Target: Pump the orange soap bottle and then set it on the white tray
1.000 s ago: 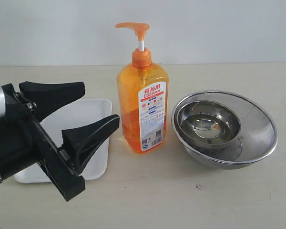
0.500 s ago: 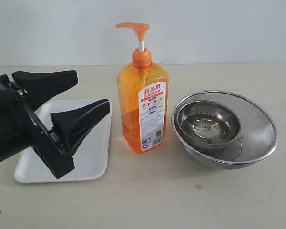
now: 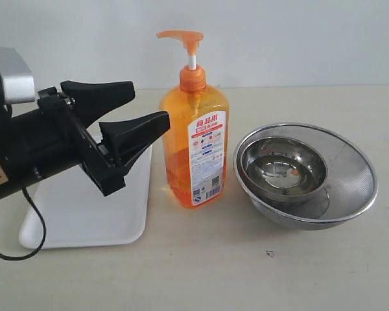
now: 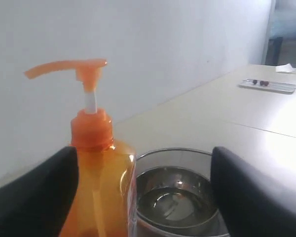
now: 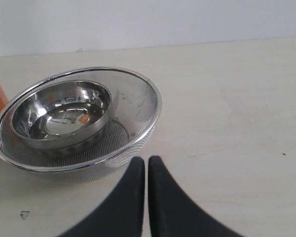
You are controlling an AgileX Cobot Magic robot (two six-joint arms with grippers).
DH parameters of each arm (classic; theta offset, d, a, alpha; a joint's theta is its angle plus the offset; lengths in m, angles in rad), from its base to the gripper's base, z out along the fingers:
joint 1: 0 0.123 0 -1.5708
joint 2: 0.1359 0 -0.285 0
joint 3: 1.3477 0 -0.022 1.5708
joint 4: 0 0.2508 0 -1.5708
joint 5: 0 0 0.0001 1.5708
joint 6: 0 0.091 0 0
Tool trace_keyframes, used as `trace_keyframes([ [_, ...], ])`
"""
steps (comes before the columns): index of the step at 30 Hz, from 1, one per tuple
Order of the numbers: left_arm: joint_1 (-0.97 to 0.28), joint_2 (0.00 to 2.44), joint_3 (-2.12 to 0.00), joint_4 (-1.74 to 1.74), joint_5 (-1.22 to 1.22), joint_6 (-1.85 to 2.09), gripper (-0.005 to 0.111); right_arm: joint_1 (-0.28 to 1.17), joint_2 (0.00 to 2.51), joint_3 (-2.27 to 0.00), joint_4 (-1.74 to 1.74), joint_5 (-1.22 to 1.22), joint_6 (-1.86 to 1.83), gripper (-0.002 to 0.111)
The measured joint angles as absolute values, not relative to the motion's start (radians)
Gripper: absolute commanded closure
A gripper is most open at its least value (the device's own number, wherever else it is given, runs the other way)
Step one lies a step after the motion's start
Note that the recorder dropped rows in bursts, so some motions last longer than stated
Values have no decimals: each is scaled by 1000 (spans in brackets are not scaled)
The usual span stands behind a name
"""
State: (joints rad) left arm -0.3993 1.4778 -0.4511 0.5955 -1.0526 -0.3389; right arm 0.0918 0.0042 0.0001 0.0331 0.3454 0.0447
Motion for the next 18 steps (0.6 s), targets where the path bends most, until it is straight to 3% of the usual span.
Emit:
trace_keyframes([
  [18, -373, 1717, -690, 714, -1102, -391, 38, 92, 4, 0, 33, 345, 45, 109],
])
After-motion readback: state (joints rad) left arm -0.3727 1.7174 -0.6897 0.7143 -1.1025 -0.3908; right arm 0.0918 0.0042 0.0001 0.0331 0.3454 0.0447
